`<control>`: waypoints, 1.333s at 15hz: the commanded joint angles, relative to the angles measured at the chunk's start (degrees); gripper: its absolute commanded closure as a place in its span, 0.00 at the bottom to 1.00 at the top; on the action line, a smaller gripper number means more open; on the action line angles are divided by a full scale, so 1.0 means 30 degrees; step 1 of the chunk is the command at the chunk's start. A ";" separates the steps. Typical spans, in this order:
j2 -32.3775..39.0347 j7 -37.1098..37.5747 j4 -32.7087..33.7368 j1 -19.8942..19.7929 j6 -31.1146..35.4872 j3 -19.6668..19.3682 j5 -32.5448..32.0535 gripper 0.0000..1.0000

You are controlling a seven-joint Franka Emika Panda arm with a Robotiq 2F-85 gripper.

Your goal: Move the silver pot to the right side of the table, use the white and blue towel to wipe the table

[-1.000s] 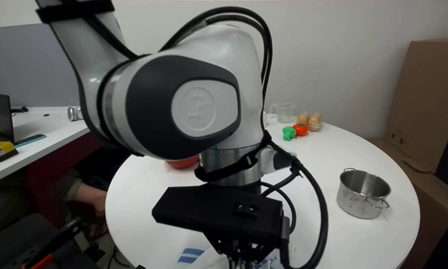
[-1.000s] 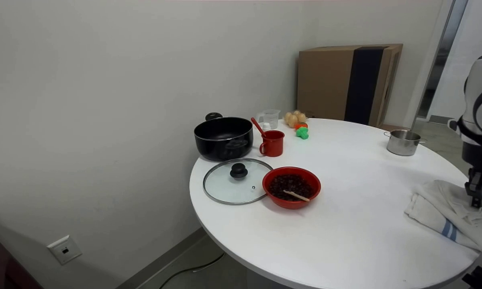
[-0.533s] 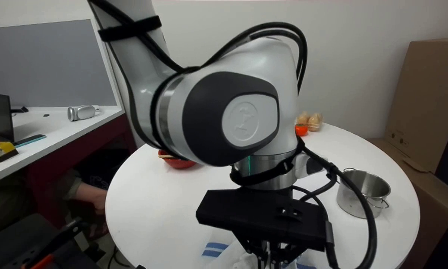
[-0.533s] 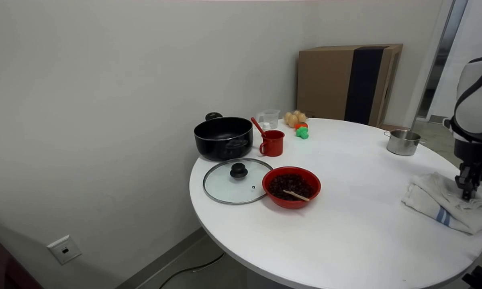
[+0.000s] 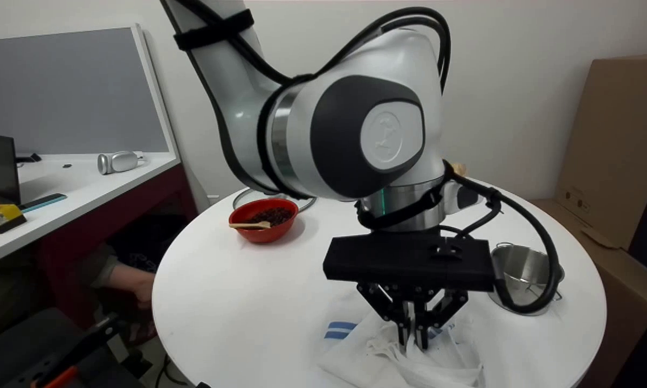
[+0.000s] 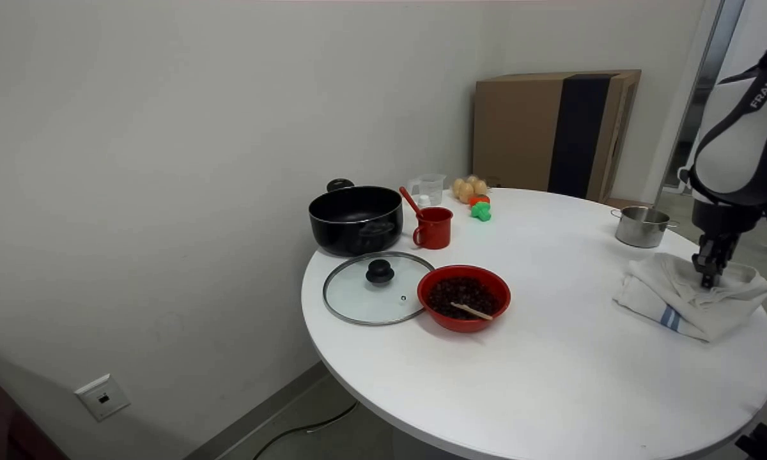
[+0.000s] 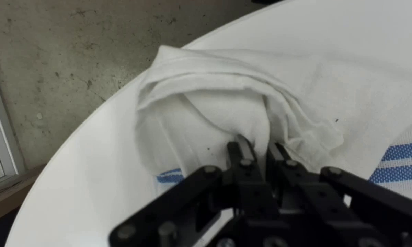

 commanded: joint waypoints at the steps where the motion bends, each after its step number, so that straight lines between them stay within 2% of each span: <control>1: 0.0653 -0.0486 0.1631 0.0144 -0.0848 0.0627 0.0581 0.97; 7: 0.2551 -0.0844 0.3810 0.0080 -0.2038 0.1853 0.1040 0.97; 11: 0.4796 -0.0288 0.6026 0.0564 -0.3335 0.1780 0.0724 0.97; 20: 0.6716 -0.0499 1.0598 0.0645 -0.6669 0.2253 0.0964 0.97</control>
